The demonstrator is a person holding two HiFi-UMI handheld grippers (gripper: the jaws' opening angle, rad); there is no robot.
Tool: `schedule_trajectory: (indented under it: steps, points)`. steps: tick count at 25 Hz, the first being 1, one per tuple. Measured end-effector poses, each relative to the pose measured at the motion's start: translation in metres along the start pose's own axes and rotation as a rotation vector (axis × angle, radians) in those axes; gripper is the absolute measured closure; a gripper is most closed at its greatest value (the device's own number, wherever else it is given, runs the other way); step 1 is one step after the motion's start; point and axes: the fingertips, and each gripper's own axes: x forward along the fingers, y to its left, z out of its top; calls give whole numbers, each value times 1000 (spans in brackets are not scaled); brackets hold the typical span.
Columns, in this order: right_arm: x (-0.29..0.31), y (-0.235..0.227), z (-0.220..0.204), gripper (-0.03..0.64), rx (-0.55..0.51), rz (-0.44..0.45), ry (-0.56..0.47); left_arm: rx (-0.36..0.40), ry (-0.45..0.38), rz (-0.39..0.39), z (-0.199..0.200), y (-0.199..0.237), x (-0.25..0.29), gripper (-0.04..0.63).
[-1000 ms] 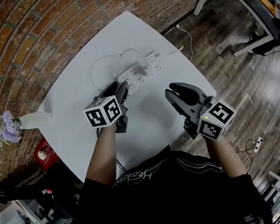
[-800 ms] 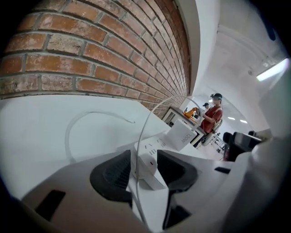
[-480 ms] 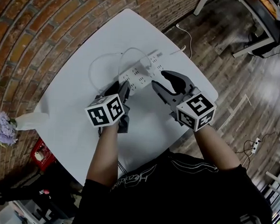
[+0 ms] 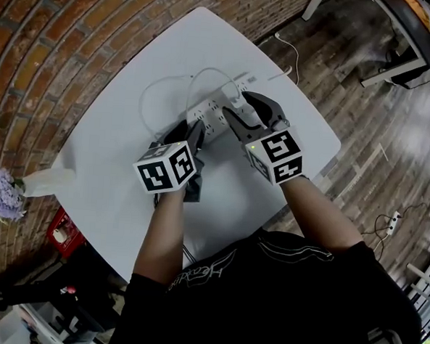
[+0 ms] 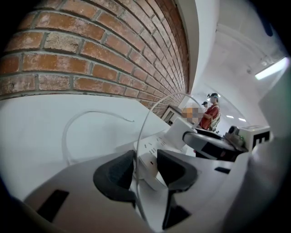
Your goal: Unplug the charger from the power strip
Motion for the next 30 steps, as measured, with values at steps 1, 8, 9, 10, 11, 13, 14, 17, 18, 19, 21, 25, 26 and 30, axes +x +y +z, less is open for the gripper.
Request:
schedule_trajectory:
  steps: [1,8,9,10,11,13,14,17,18,19,21,25,26,30]
  points:
    - [3,0,0,437,-7,-3,2,2,-1,-1,0,0,0,434]
    - [16,-2,-1,460,-20,-32,11,9,0,2,0,1,0,434]
    - [16,-3,-1,468,-16,-38,12,10,0,3,0,1,0,434]
    - [16,-4,-2,477,-12,-45,14,10,-1,4,0,0,0,434]
    - [17,-5,-2,480,-6,-52,17,11,-2,4,-1,0,0,434]
    - [19,-6,-2,497,4,-67,21,12,-3,4,-1,0,0,434]
    - [20,-7,-3,500,7,-74,23,11,-2,3,-1,0,0,435]
    - [21,-8,-2,506,6,-92,26,12,-1,4,0,1,0,434]
    - [21,-7,-2,500,6,-94,26,14,-2,6,0,1,0,434]
    - [21,-7,-2,499,8,-93,27,15,-2,8,0,1,0,434]
    - [21,-6,-2,499,15,-91,31,13,-2,7,0,1,0,436]
    - [21,-9,-3,499,62,-78,31,7,2,1,-1,1,0,437]
    - [21,-10,-4,499,84,-77,30,6,3,1,-1,2,0,437]
    - [20,-10,-3,497,85,-101,38,9,4,2,-1,1,1,438]
